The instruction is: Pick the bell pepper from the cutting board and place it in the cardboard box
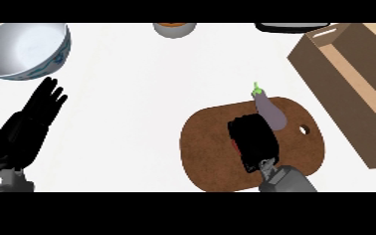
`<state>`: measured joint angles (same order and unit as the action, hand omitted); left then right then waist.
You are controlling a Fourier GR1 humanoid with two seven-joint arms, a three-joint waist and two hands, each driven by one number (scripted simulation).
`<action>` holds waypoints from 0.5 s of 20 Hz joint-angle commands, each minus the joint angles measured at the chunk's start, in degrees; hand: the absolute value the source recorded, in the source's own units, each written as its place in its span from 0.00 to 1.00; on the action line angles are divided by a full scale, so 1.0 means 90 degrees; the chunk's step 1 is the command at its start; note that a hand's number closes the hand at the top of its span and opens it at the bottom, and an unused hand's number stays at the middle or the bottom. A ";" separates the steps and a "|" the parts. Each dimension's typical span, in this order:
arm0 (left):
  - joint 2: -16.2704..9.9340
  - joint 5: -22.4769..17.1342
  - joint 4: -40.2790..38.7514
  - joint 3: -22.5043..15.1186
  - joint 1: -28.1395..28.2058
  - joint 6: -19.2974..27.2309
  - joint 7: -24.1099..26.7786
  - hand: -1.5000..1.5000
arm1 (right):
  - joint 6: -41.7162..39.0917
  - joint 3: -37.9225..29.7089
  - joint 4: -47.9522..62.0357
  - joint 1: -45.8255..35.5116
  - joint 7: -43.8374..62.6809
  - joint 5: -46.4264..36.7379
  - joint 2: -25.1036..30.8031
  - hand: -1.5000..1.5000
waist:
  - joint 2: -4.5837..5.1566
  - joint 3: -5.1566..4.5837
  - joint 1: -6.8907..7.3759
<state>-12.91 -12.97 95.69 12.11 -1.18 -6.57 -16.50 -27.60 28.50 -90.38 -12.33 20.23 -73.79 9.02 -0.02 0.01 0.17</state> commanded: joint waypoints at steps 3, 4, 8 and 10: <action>-0.0022 -0.0070 -0.0218 0.0179 -0.0037 -0.0155 0.0029 0.50 | -0.0331 0.0019 -0.0244 -0.0148 0.0003 -0.0251 -0.0346 1.00 | -0.0001 -0.0002 -0.0007; 0.0038 0.0043 -0.0208 0.0068 -0.0151 -0.0097 -0.0007 0.50 | 0.0293 -0.0015 0.0193 -0.0012 -0.0452 -0.0336 -0.0134 1.00 | 0.0001 -0.0001 -0.0008; 0.0117 0.0289 -0.0333 -0.0051 -0.0349 0.0104 0.0073 0.50 | -0.0060 -0.1364 0.0658 -0.0868 -0.0092 0.0266 -0.0503 1.00 | 0.0026 0.0000 0.0007; 0.0408 0.0375 0.0050 -0.0263 0.0054 0.0216 0.0105 0.50 | 0.0097 -0.2046 0.1075 -0.0703 0.0284 0.0564 -0.0678 1.00 | 0.0032 0.0006 0.0056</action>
<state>-11.85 -11.75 94.48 11.99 -2.41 -6.40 -16.42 -27.00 19.08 -85.52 -16.35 19.15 -72.42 5.85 0.12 0.02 0.33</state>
